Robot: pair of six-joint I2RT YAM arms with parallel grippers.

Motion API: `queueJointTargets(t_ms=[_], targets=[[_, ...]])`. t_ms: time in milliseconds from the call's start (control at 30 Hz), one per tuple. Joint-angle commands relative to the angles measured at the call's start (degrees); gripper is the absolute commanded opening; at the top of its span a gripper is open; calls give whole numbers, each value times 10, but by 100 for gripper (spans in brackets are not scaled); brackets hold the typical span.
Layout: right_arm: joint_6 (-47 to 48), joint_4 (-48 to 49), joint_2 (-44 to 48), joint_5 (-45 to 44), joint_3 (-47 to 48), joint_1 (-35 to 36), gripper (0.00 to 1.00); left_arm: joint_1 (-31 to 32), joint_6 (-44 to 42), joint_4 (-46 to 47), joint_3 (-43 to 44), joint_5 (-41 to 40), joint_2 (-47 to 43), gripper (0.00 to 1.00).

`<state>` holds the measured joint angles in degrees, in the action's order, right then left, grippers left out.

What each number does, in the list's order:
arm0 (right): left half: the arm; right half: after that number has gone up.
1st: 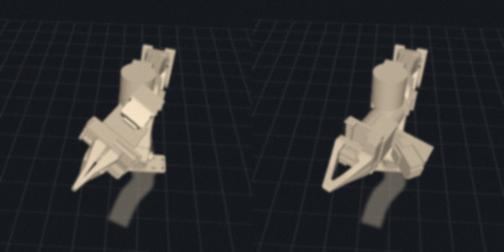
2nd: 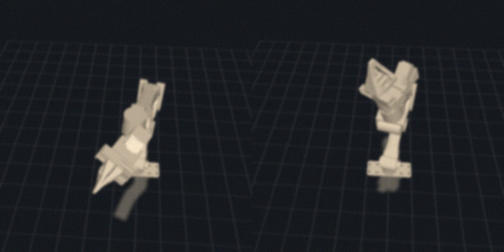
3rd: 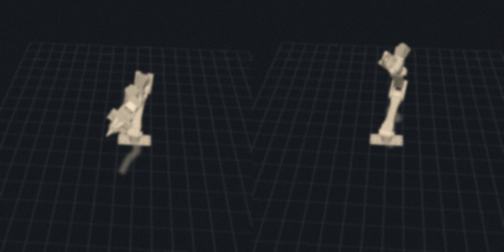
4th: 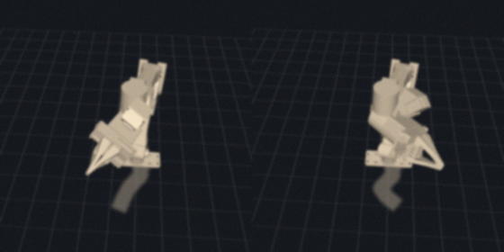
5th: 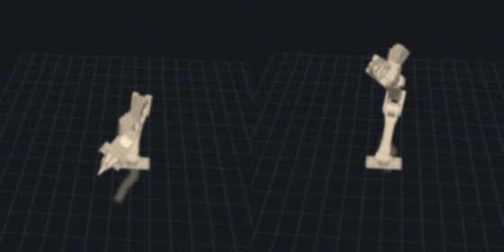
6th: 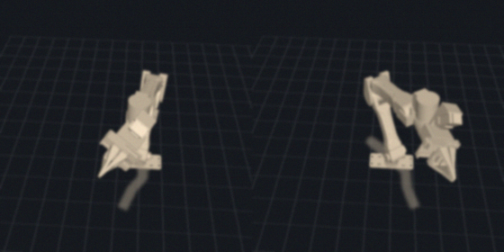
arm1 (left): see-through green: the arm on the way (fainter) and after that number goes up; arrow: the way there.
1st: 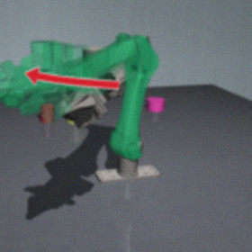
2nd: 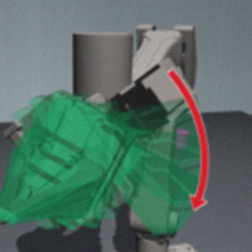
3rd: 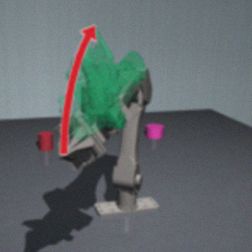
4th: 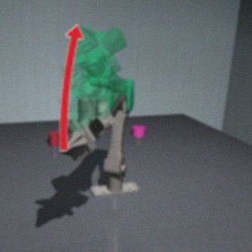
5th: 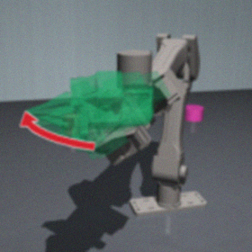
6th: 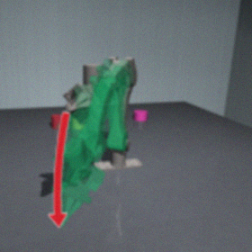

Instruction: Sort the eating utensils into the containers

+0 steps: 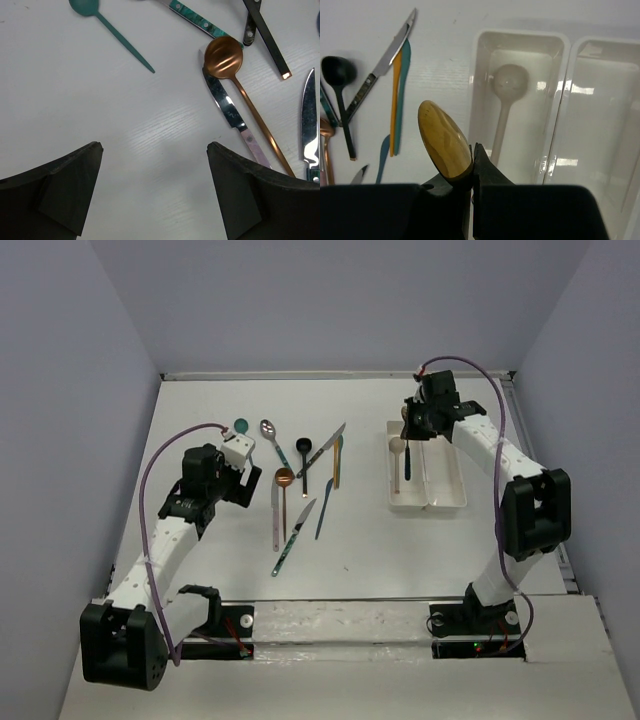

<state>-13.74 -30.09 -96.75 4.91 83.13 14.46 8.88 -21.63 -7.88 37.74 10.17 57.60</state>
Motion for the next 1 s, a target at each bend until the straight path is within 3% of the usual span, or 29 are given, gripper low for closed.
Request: queueJointTargets(t_ms=[0, 67, 233, 267, 400, 600, 733, 767, 867, 967], targets=[[17, -40, -36, -11, -5, -6, 0, -3, -14, 62, -19, -20, -23, 99], [18, -38, -63, 4, -2, -6, 2, -4, -17, 71, -28, -16, -28, 99], [9, -33, -105, 1, 4, -6, 21, -4, -20, 75, -45, -21, -28, 99], [7, -33, -109, -6, 5, -6, 29, -4, -21, 88, -49, -22, -28, 99], [2, -34, -92, -16, 6, -6, 45, -5, -25, 104, -69, -22, -28, 99], [-29, -38, -1, -45, 15, 17, 47, -11, -19, 122, -76, -28, -22, 99], [-50, -5, 49, -153, 11, 147, 47, -16, -11, 129, -77, -34, -24, 99], [-58, 18, 49, -168, 12, 202, 47, -21, -7, 132, -77, -42, -24, 99], [-65, 58, 9, -162, 33, 273, 47, -43, 10, 156, -82, -66, -32, 99], [-56, 64, -83, -159, 100, 297, 48, -69, 25, 199, -104, -89, -62, 99]])
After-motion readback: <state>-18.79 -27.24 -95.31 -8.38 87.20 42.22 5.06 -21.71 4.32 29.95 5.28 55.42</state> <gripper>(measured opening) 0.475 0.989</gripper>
